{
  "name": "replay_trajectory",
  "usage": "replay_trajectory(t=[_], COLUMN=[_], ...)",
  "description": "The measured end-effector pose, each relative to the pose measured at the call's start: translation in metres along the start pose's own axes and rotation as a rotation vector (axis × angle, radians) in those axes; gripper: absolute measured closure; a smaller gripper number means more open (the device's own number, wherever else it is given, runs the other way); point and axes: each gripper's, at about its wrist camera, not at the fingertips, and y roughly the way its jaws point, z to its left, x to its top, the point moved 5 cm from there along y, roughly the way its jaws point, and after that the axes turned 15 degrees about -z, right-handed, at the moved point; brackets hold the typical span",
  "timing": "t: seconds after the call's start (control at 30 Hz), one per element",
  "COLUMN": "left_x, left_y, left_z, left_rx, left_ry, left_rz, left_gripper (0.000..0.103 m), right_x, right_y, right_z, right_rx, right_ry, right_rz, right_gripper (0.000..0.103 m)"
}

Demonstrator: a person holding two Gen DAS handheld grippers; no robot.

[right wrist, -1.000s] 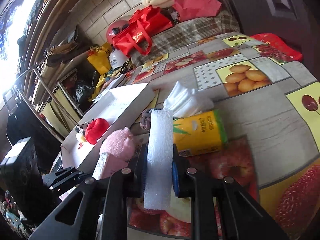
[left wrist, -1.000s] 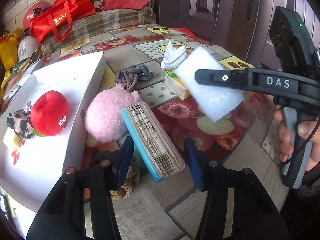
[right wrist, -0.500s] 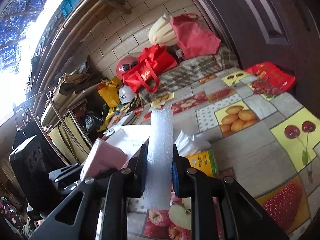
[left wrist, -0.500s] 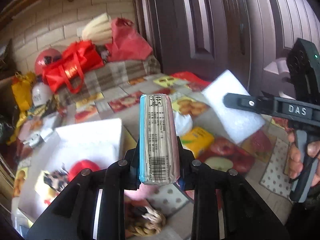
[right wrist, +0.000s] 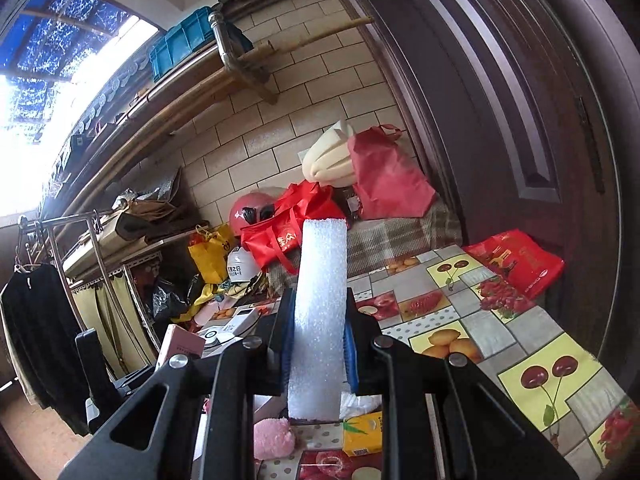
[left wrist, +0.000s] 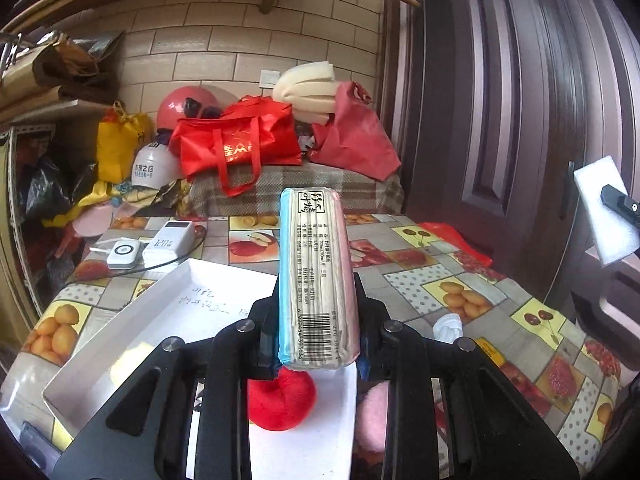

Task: Organize soft objects
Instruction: 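Carry the packaged bar over the box with the left tool while the right tool carries the foam strip there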

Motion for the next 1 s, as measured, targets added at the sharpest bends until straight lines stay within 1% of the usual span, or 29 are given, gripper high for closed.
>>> replay_trajectory(t=[0.07,0.2,0.47,0.67,0.83,1.0], left_x=[0.003,0.006,0.000,-0.004,-0.007,-0.012], left_y=[-0.007,-0.012,-0.014,-0.014,-0.013,-0.013], left_z=[0.010,0.027,0.066,0.083,0.094,0.111], left_rx=[0.004,0.040,0.125,0.165,0.189,0.215], left_ry=[-0.040,-0.084,-0.220,-0.273,-0.313,-0.384], left_rz=[-0.015,-0.036,-0.031,-0.030,-0.029,-0.013], left_gripper=[0.077,0.077,0.077,0.077,0.077,0.077], right_x=[-0.001,0.000,0.000,-0.007,-0.026,-0.053], right_y=[0.007,0.020,0.042,0.057,0.077,0.096], right_z=[0.010,0.029,0.064,0.090,0.104,0.114], right_rx=[0.003,0.032,0.093,0.143,0.178,0.197], right_ry=[-0.028,-0.056,-0.090,-0.105,-0.097,-0.073], right_rz=[0.001,0.013,0.041,0.071,0.139,0.222], right_gripper=[0.084,0.084,0.084,0.084,0.084,0.084])
